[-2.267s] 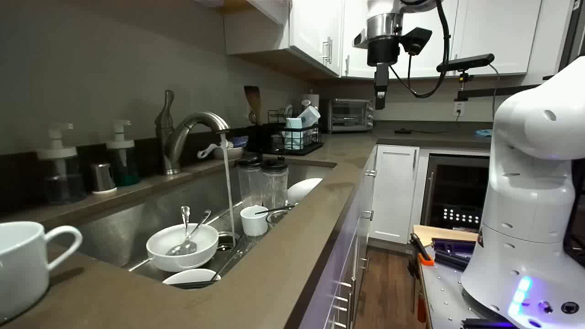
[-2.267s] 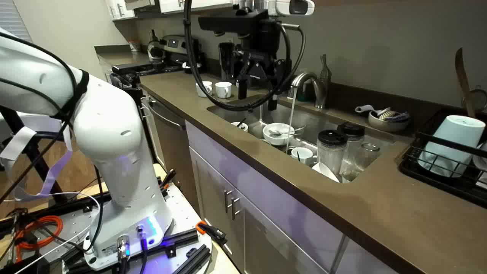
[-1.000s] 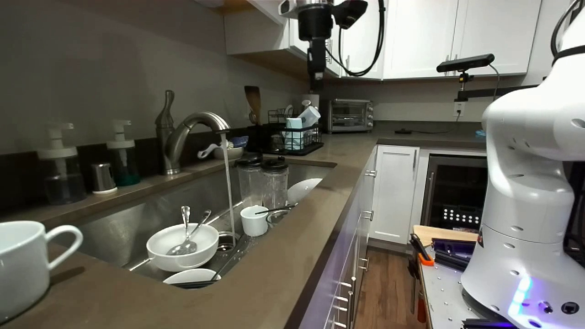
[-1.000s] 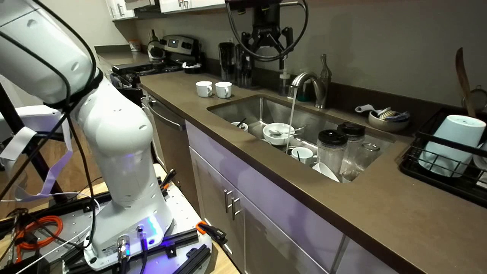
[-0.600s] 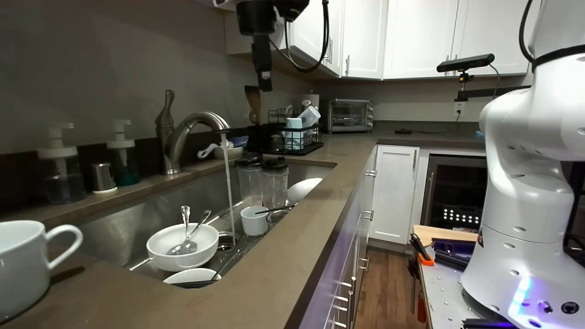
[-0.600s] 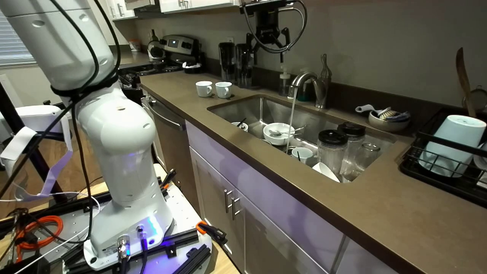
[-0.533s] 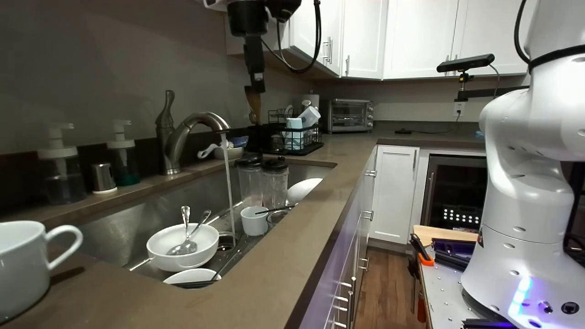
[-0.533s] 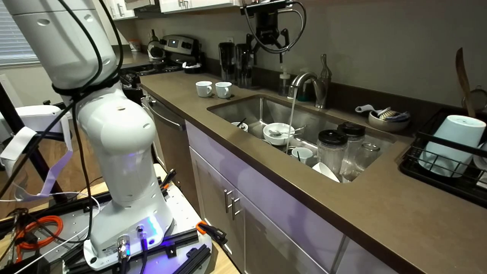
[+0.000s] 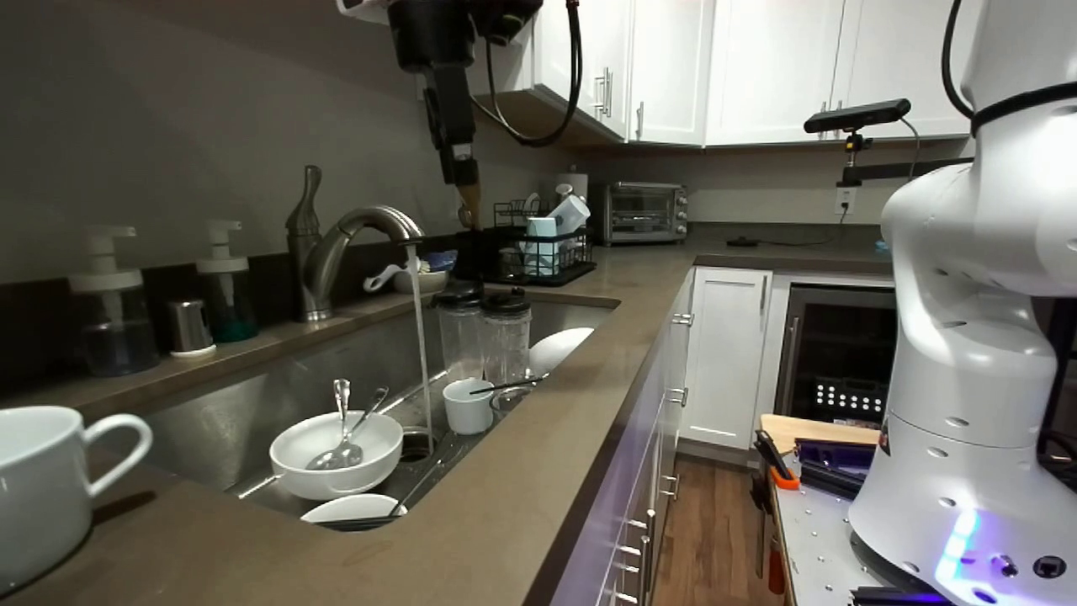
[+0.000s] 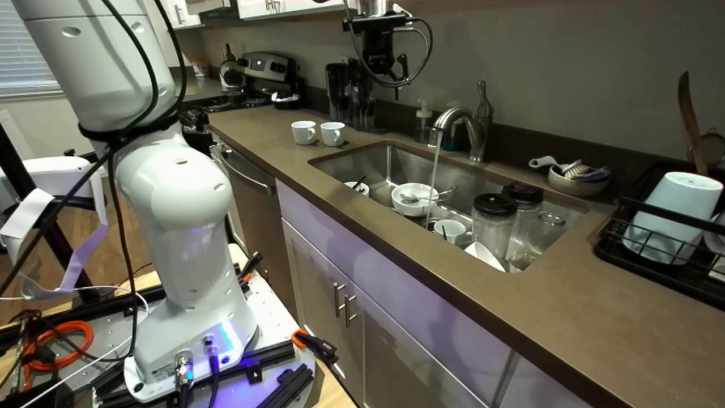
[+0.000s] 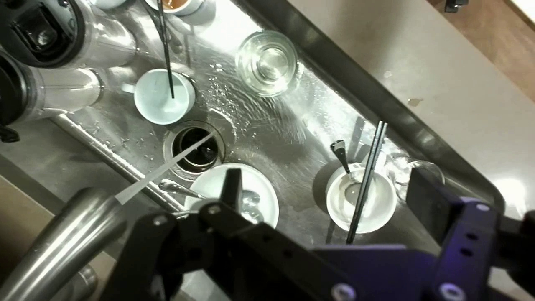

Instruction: Pick up the white mug on the left side of the counter, put it under the running faucet then place it down on the right side of the counter

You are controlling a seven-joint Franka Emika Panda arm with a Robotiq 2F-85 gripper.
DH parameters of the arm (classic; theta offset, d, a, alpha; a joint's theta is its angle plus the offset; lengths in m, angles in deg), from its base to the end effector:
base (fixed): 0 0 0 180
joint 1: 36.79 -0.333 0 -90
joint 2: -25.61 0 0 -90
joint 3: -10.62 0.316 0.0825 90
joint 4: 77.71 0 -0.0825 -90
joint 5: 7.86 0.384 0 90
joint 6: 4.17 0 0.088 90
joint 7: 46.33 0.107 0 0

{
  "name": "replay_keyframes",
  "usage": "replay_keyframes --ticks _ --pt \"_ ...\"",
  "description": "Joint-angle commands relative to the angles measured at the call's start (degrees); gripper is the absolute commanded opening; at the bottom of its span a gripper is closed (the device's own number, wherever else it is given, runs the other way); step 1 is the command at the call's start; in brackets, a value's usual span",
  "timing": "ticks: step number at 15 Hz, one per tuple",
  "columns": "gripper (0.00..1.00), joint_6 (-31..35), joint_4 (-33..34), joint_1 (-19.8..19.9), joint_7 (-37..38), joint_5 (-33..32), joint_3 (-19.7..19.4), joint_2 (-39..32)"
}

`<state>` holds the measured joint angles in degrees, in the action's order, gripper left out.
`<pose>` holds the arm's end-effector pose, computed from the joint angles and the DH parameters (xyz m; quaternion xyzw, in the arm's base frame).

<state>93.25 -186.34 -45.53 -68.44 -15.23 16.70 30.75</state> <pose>0.5083 0.1236 0.5307 0.9414 0.3262 -0.0574 0.0644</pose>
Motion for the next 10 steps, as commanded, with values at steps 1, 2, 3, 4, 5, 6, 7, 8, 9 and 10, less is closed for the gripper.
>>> replay_keyframes --ticks 1,2,3,4,5,6,7,8,9,10 --pt "1.00 2.5 -3.5 -0.3 -2.0 5.0 0.4 2.3" --pt "1.00 2.9 -3.6 -0.6 -2.3 6.1 0.6 2.2" --pt "1.00 4.1 -5.4 -1.1 -2.2 7.0 1.1 3.0" --pt "1.00 4.4 -5.4 -1.5 -2.5 7.8 1.5 2.5" --pt "1.00 4.9 -5.8 -1.9 -3.2 8.3 1.9 2.3" --pt "1.00 2.9 -3.6 -1.2 -1.1 6.6 1.5 1.0" --pt "1.00 3.1 -3.9 -1.4 -1.0 6.7 1.8 1.0" --pt "1.00 3.1 -3.9 -1.5 -1.0 6.7 1.8 0.9" --pt "1.00 3.1 -3.9 -1.4 -1.0 6.7 1.7 0.9" --pt "1.00 3.1 -3.9 -1.3 -1.0 6.7 1.6 0.9"
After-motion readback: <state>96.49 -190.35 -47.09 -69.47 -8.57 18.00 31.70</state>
